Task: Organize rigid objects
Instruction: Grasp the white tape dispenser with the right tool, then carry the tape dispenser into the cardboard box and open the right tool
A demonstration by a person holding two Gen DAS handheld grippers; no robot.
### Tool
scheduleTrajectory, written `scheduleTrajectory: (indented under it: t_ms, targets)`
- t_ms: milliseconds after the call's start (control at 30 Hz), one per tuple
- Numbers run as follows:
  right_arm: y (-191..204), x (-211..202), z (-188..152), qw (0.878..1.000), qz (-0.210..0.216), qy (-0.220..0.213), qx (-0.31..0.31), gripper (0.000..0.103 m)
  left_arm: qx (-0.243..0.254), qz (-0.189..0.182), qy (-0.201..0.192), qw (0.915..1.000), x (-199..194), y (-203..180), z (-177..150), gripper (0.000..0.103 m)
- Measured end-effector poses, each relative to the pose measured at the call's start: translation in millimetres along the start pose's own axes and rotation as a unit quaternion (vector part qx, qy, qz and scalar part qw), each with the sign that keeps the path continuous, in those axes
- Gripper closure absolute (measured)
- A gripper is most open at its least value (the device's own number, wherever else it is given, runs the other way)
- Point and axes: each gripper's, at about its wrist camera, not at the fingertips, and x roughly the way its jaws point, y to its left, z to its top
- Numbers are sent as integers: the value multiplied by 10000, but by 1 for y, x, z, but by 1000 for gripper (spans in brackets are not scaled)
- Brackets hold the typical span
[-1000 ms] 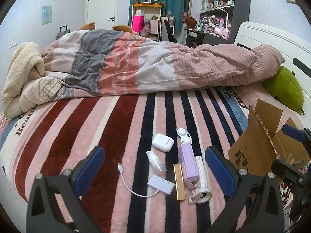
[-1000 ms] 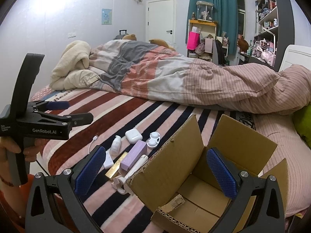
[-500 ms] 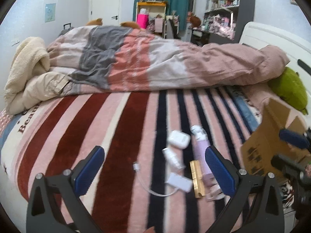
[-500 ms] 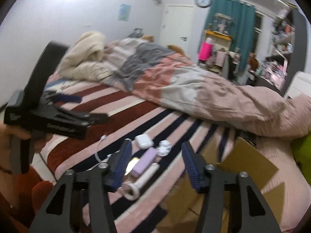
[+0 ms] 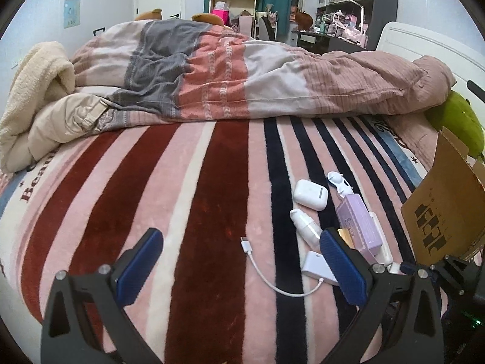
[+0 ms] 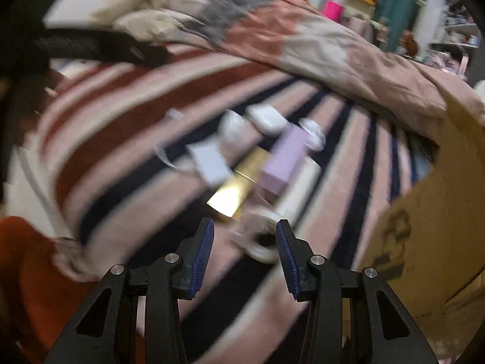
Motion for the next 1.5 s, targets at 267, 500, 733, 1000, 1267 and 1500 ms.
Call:
scheduleTrajectory:
  t_ms: [267, 500, 733, 1000, 1267, 1500]
  targets:
    - [-3, 14, -12, 9992, -330, 110, 186, 52, 102, -250, 27, 9996, 3, -2, 5, 1]
    - [-14, 15, -13, 9981, -446, 115, 405, 87, 128, -378, -18, 9992, 1, -8, 6, 0]
    - [12, 4, -12, 9975, -103, 423, -549, 88, 149, -337, 53, 9993, 2, -7, 4, 0]
    - [18, -2, -16, 9987, 91, 212, -465, 43, -11, -687, -18, 9976, -3, -3, 2, 1]
    - [15, 8, -19, 9986, 531, -18, 30, 67, -48, -1215, 90, 9925, -8, -7, 1, 1]
    - [13, -29, -3, 9957, 694, -600, -121, 69, 179, -2283, 292, 9730, -41, -40, 16, 2]
